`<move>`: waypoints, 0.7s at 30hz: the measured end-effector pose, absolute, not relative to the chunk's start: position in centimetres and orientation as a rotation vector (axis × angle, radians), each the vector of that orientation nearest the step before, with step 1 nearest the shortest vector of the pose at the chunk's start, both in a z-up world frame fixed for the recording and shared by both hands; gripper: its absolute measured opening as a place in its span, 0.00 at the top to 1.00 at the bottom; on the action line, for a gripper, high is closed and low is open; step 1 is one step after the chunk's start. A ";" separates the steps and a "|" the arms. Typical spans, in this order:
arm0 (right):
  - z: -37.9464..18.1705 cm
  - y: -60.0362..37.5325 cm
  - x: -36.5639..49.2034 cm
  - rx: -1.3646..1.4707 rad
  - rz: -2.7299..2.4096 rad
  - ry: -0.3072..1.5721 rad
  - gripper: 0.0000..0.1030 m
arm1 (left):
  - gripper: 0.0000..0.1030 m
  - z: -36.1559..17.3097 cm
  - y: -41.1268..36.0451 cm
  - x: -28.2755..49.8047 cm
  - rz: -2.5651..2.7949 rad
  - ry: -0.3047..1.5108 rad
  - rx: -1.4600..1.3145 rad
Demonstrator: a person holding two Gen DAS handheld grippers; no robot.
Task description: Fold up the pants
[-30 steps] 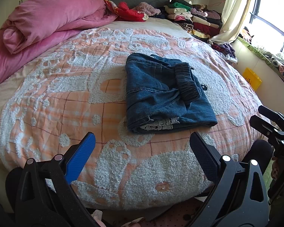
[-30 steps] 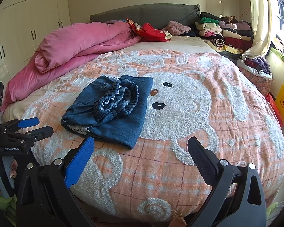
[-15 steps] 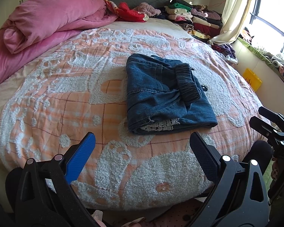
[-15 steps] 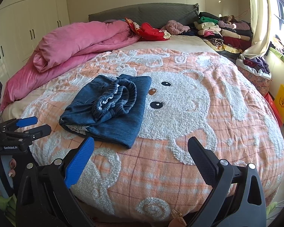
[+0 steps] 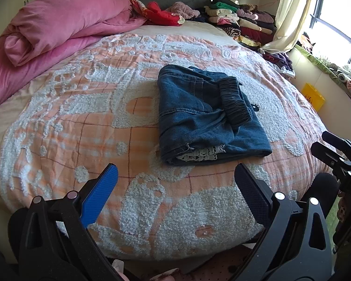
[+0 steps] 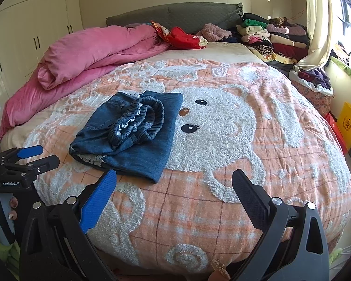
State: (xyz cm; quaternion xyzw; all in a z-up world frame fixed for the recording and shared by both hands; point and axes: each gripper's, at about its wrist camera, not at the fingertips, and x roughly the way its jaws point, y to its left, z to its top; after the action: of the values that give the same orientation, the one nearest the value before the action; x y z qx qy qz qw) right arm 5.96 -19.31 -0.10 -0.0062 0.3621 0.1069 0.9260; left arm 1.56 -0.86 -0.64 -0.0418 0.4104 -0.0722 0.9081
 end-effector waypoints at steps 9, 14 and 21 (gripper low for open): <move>-0.4 -19.6 6.2 -0.010 0.203 0.752 0.04 | 0.09 -0.8 -0.7 1.6 -0.143 0.851 -0.082; -0.6 -20.4 6.8 -0.008 0.175 0.762 0.04 | 0.09 -1.6 0.4 2.0 -0.117 0.879 -0.093; -0.5 -24.8 9.4 0.021 0.062 0.768 0.04 | 0.09 -2.3 6.5 4.7 0.046 0.894 -0.146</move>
State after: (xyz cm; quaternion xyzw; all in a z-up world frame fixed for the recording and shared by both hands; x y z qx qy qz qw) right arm 9.36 -24.79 -0.48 0.0105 0.3747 0.0304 0.9266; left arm 4.69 6.47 -2.34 -0.0704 0.4319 0.0222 0.8989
